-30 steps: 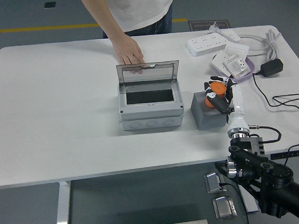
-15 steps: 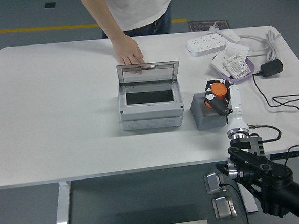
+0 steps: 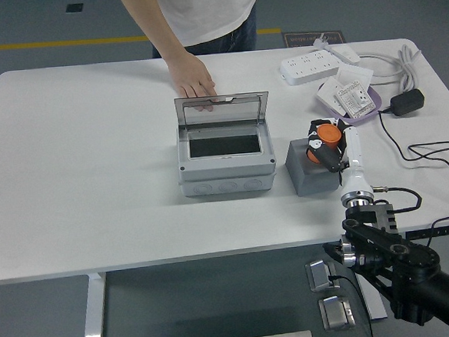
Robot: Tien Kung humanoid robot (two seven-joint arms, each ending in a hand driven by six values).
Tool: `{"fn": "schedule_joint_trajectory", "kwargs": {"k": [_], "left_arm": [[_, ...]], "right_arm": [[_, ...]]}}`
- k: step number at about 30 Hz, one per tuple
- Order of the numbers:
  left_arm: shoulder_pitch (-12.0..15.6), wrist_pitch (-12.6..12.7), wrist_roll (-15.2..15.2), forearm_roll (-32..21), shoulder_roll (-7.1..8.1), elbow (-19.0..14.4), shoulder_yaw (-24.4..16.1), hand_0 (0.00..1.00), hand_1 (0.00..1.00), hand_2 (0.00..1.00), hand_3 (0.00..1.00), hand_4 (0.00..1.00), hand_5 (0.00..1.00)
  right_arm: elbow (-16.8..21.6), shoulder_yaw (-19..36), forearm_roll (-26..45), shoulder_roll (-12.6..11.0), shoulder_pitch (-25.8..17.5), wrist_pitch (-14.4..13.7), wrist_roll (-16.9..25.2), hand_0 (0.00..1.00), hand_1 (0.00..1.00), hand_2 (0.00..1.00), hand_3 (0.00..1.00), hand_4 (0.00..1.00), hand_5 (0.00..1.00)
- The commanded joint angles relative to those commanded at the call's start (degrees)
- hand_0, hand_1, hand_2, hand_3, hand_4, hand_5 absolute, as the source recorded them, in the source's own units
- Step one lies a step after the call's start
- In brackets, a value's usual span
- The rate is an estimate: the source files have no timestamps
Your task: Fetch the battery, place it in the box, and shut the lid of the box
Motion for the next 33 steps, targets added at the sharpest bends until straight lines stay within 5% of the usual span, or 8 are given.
{"fn": "schedule_joint_trajectory", "kwargs": {"k": [2,3,33], "left_arm": [[-0.04,0.09,-0.14,-0.08,0.01,0.0,0.01,0.623,0.721,0.669,0.625,0.686,0.536],[-0.06,0.14,-0.22,-0.12,0.02,0.0,0.01,0.623,0.721,0.669,0.624,0.689,0.534],[0.02,0.82,-1.14,-0.72,0.01,0.0,0.22,0.62,0.719,0.668,0.624,0.694,0.531]], "right_arm": [[0.06,-0.01,0.06,-0.01,0.24,0.0,-0.02,0.485,0.461,0.448,0.464,0.287,0.116],[0.1,0.01,0.01,-0.01,0.37,0.0,-0.07,0.472,0.457,0.436,0.393,0.065,0.077],[3.33,1.91,-8.69,-0.85,2.99,0.0,-5.37,0.482,0.454,0.432,0.361,0.143,0.042]]}}
